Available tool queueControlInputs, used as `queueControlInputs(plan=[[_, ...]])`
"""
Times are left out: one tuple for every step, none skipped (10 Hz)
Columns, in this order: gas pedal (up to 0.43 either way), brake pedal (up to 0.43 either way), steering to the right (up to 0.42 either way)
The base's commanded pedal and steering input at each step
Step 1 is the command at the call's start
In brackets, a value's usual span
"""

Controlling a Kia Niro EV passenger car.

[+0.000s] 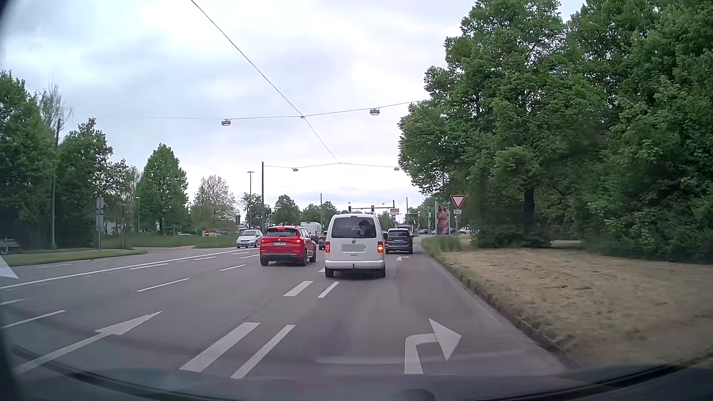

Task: Follow the waypoints while adhering to traffic rules and regulations

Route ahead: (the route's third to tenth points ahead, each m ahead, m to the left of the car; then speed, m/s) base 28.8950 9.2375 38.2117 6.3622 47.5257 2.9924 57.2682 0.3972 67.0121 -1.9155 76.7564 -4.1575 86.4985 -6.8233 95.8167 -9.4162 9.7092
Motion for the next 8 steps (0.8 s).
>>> queueControlInputs(plan=[[0.197,0.0,0.018],[0.197,0.0,0.015],[0.268,0.0,0.013],[0.299,0.0,0.012],[0.311,0.0,0.01],[0.311,0.0,0.008],[0.311,0.0,0.005],[0.331,0.0,0.005]])
